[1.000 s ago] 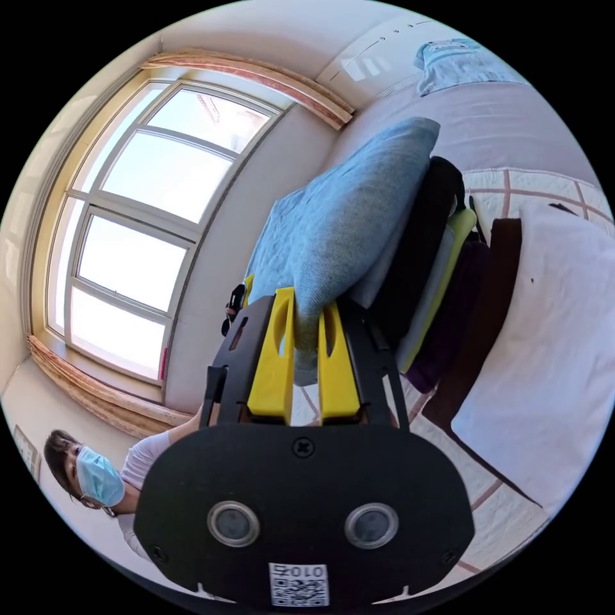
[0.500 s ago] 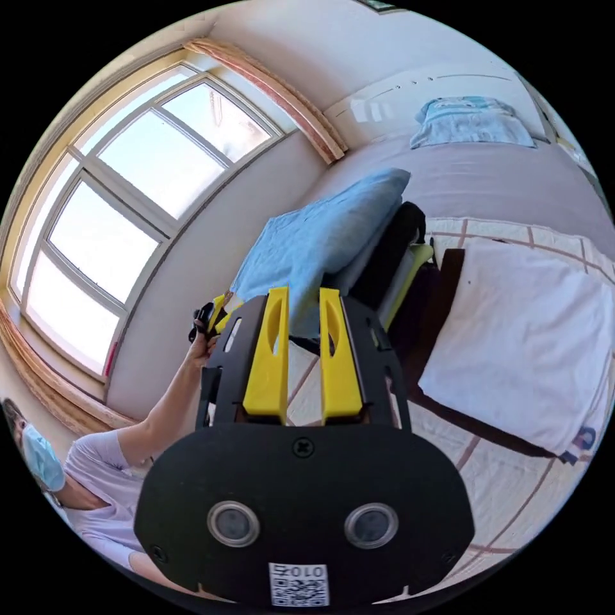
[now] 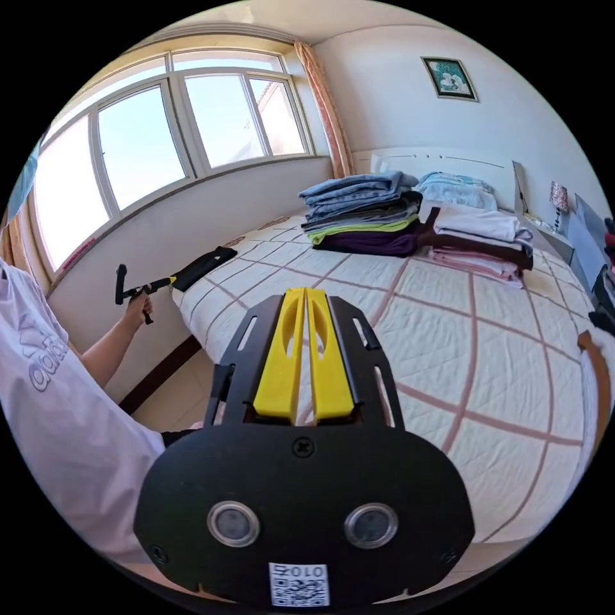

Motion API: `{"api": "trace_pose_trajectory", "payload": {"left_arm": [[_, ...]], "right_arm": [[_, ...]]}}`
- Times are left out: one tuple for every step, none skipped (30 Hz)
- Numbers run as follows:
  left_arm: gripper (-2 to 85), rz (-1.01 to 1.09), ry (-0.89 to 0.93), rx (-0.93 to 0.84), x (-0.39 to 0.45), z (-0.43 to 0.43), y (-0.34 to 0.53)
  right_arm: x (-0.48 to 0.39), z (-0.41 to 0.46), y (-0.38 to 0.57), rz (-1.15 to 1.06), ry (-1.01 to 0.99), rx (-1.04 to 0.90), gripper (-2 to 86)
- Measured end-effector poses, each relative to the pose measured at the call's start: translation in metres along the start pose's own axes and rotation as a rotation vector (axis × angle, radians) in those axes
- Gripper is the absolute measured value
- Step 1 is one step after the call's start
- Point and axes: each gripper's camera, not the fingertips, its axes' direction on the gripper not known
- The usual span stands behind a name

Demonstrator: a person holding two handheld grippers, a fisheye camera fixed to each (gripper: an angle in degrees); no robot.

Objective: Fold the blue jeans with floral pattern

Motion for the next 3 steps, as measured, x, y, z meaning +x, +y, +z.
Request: {"api": "trace_pose_trajectory", "payload": {"left_arm": [[6.8,0.005,-0.057,-0.041,-0.008,-0.002,0.009],[7.3,0.01,-0.088,-0.06,-0.011,-0.002,0.012],[8.4,0.032,-0.149,-0.086,-0.015,-0.002,0.015]], "right_arm": [[-0.019,0.004,0.015,-0.017,-0.036,0.023,2.6],[-0.033,0.009,0.022,-0.024,-0.041,0.018,2.5],[-0.039,0.012,0.022,-0.022,-0.043,0.007,2.5]]}}
